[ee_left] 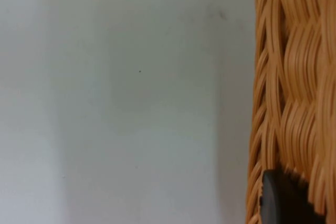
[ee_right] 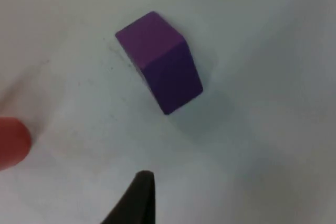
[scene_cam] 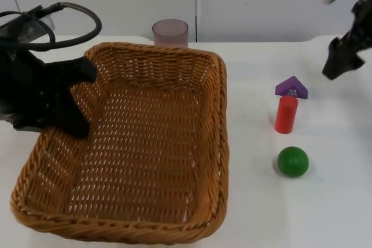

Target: Pick up the basket with the left hand and place the triangular block into the basket with the right hand.

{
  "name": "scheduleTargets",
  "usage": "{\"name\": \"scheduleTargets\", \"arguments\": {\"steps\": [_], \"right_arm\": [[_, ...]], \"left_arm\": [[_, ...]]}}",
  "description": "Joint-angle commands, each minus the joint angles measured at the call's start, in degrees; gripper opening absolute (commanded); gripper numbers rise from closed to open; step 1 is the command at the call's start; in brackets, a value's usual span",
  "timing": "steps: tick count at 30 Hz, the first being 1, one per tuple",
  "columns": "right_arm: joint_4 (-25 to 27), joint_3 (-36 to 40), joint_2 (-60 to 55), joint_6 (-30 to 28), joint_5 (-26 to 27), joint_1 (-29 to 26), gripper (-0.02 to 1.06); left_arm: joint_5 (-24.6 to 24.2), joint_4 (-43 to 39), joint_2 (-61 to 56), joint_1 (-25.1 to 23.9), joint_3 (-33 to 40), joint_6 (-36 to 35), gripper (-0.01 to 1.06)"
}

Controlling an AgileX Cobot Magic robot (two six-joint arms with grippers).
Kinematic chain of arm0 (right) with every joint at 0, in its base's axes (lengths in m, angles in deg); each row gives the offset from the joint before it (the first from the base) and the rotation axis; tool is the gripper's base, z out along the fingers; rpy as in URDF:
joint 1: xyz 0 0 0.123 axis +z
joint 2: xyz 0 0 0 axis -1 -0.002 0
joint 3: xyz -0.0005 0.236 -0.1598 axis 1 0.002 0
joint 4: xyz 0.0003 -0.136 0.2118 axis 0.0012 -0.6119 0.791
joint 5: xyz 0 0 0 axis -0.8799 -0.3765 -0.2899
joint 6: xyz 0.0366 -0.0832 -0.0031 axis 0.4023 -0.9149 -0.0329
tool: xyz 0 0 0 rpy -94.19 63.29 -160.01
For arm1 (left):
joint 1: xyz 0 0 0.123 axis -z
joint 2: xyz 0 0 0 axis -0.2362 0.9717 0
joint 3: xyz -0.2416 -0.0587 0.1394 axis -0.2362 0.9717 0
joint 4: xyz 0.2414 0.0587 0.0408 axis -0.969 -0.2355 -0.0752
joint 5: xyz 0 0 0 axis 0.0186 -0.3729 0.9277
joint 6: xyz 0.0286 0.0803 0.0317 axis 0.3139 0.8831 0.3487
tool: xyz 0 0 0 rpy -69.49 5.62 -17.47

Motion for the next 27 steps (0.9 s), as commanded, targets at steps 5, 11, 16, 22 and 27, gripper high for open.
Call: {"name": "scheduleTargets", "arguments": {"steps": [5, 11, 16, 22, 27], "right_arm": [[1.8, -0.9, -4.2, -4.4, 4.9, 2.6, 0.96], [2.5, -1.1, -8.2, -6.0, 11.5, 4.2, 0.95], [5.5, -1.1, -10.6, -7.4, 14.7, 4.8, 0.93], [6.4, -1.1, -12.1, -8.7, 16.6, 5.5, 0.87], [6.3, -1.1, -12.1, -8.7, 14.7, 5.5, 0.85]], "left_arm": [[-0.3, 2.7, -0.9, -0.2, 0.1, 0.1, 0.00], [-0.3, 2.9, -0.9, -0.2, 0.1, 1.1, 0.00], [-0.1, 3.0, -0.9, -0.2, 0.1, 1.3, 0.00], [0.3, 3.1, -0.9, -0.2, 0.1, 1.3, 0.00], [0.3, 3.1, -0.9, -0.2, 0.1, 1.3, 0.00]]}}
